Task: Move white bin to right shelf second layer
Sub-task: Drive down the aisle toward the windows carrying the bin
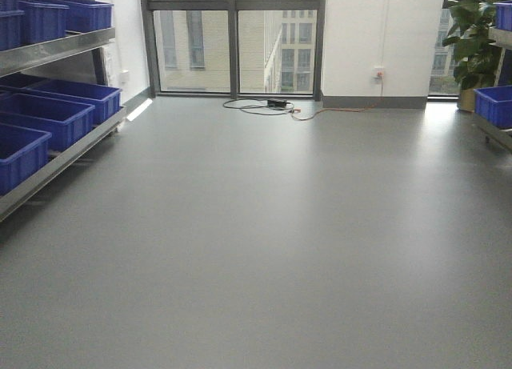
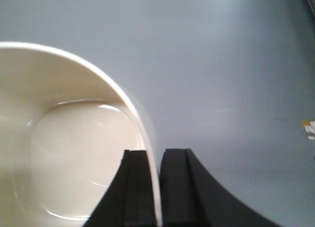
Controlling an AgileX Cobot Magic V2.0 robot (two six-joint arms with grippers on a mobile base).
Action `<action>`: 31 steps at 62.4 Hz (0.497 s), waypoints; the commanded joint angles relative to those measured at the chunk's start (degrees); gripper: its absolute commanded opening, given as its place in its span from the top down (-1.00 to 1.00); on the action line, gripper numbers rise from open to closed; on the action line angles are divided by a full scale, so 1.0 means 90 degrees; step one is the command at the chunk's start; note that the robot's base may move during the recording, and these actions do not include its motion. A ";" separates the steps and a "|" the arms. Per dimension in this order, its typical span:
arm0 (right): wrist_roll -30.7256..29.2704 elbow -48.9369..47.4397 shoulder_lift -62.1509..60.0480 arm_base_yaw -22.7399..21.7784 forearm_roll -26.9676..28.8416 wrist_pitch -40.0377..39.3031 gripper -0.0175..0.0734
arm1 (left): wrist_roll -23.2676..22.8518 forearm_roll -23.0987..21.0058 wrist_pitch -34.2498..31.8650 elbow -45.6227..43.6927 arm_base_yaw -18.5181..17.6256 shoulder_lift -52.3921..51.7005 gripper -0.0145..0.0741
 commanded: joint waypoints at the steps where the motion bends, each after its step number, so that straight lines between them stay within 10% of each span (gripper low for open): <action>1: 0.0000 -0.0191 -0.0007 -0.0037 0.0000 -0.0543 0.49 | -0.0034 -0.0033 -0.0530 0.0174 0.0007 -0.0105 0.48; 31: 0.0000 -0.0191 -0.0007 -0.0037 0.0000 -0.0543 0.49 | -0.0034 -0.0033 -0.0530 0.0174 0.0007 -0.0105 0.48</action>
